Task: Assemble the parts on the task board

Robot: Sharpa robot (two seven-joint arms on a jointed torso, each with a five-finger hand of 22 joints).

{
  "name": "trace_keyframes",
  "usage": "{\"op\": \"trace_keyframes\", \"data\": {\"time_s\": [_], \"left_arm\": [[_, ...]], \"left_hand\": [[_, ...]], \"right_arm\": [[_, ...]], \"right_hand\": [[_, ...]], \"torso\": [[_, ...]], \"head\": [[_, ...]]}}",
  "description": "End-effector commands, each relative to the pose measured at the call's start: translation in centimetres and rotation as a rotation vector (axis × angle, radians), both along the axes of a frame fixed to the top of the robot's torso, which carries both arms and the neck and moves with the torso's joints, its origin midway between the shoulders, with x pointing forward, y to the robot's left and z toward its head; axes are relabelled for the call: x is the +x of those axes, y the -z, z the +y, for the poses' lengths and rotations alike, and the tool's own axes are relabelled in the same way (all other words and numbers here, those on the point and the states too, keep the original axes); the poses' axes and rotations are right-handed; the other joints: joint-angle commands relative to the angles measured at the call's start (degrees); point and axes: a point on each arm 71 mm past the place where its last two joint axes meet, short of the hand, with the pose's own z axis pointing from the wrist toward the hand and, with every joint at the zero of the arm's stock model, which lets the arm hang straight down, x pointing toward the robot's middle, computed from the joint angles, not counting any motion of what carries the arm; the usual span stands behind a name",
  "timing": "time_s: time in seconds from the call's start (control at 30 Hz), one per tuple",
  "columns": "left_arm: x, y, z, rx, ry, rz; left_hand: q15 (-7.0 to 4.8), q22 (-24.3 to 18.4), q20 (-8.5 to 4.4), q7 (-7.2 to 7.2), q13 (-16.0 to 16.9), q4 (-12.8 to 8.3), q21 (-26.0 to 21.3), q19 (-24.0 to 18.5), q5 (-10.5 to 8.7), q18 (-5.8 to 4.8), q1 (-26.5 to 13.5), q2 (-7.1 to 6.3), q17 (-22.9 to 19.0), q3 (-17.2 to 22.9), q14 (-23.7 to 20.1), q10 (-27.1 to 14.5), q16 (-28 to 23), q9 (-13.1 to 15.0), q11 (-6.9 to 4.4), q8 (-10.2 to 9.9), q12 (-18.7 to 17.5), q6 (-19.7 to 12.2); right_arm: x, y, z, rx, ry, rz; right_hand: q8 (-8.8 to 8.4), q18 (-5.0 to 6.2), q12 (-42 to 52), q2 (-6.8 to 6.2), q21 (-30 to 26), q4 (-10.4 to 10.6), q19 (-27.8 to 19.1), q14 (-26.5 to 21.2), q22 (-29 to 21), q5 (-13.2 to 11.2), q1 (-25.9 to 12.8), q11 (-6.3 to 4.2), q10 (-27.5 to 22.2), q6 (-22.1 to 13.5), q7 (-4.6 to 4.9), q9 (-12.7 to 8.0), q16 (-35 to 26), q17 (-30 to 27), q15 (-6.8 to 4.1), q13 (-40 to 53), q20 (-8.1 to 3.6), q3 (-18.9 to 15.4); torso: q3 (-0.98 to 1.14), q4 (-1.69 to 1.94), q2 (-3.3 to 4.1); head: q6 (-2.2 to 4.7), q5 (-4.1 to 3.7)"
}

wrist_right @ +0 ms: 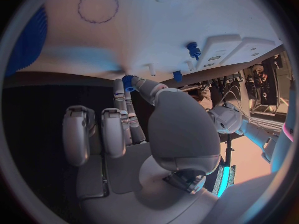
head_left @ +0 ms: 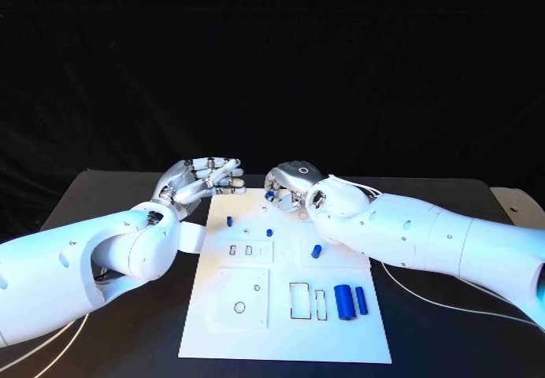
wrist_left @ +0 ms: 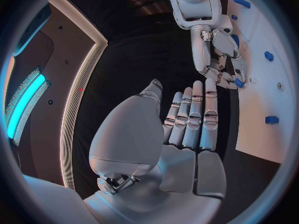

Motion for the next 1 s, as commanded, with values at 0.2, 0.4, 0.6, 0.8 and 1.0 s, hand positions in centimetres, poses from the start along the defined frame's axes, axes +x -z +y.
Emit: {"op": "trace_keyframes", "data": {"time_s": [0.2, 0.4, 0.6, 0.8, 1.0], "left_arm": [[-0.1, -0.2, -0.2, -0.009, 0.019, -0.006], [0.0, -0.2, -0.1, -0.008, 0.015, -0.006], [0.0, -0.2, 0.2, -0.006, 0.011, -0.006], [0.0, -0.2, 0.4, -0.008, 0.016, -0.007], [0.1, -0.2, 0.7, -0.007, 0.012, -0.007]], "left_hand": [[0.23, -0.1, 0.05, 1.51, -0.1, 0.2, -0.2, 0.5, 0.14, 0.34, 0.0, 0.23, 0.1, -0.1, 0.1, 0.0, -0.1, -0.1, 0.52, -0.4, -0.3, -0.4], [0.26, -0.1, 0.07, 1.52, 0.0, 0.2, -0.2, 0.5, 0.14, 0.35, 0.0, 0.28, 0.2, -0.1, 0.0, 0.0, -0.1, -0.1, 0.54, -0.4, -0.5, -0.4], [0.26, -0.1, 0.07, 1.52, 0.0, 0.2, -0.2, 0.5, 0.14, 0.35, 0.1, 0.28, 0.2, -0.1, 0.0, 0.0, -0.1, -0.1, 0.54, -0.4, -0.5, -0.4], [0.28, -0.1, 0.09, 1.42, 0.0, 0.1, -0.3, 0.5, 0.14, 0.34, 0.1, 0.26, 0.3, -0.1, -0.2, 0.0, -0.2, -0.1, 0.5, -0.4, -0.5, -0.4], [0.28, -0.1, 0.09, 1.42, 0.0, 0.1, -0.3, 0.5, 0.14, 0.34, 0.1, 0.26, 0.3, -0.1, -0.2, 0.0, -0.2, -0.1, 0.5, -0.4, -0.5, -0.4]], "right_arm": [[0.2, 0.2, -0.2, -0.014, 0.008, 0.009], [-0.2, -0.1, -0.7, 0.005, -0.001, -0.007], [-1.5, -1.4, -3.7, 0.1, -0.015, -0.011], [-2.3, -3.2, -8.9, 0.254, 0.04, 0.13], [-2.5, -3.3, -13.6, 0.287, 0.14, 0.339]], "right_hand": [[-4.84, 1.71, -0.2, -2.7, -5.6, 0.8, -5.8, 1.3, -5.9, -0.1, -1.2, 2.35, -8.7, -6.9, 2.36, -1.5, -3.2, -5.8, 2.2, -1.6, 1.83, -1.9], [-5.23, 1.84, 0.2, -2.88, -6.1, 0.8, -6.0, 1.2, -6.4, 0.0, -1.1, 2.31, -9.1, -7.2, 2.29, -1.5, -3.5, -6.2, 2.21, -1.7, 1.98, -2.8], [-4.48, 0.68, 3.8, -1.25, -2.8, 0.7, -2.2, 2.3, -1.0, 1.0, 0.6, 1.12, -2.3, -4.2, 1.84, -0.8, -1.5, -3.1, 1.3, -0.3, 1.34, -2.2], [-4.45, -0.43, 11.4, -2.49, 0.5, 0.5, 1.0, 2.7, 4.1, 1.7, 0.7, -1.38, 7.9, -4.0, 0.28, -0.4, -0.4, -1.6, -0.79, 5.1, -0.51, -3.9], [0.17, -1.87, 67.6, -1.94, 4.4, 3.1, 4.9, 4.4, 10.4, 3.5, -0.7, -1.04, 10.2, -9.3, 0.3, 3.4, 4.3, 7.1, -0.74, 62.0, -0.51, -10.4]], "torso": [[0.0, 0.09, 0.01], [0.05, 0.0, 0.01], [0.05, -0.32, -0.1], [0.19, -0.78, -0.34], [0.27, -1.46, -0.52]], "head": [[0.07, 0.08], [0.07, 0.23], [0.22, 0.41], [0.81, 0.1], [1.16, 0.15]]}}
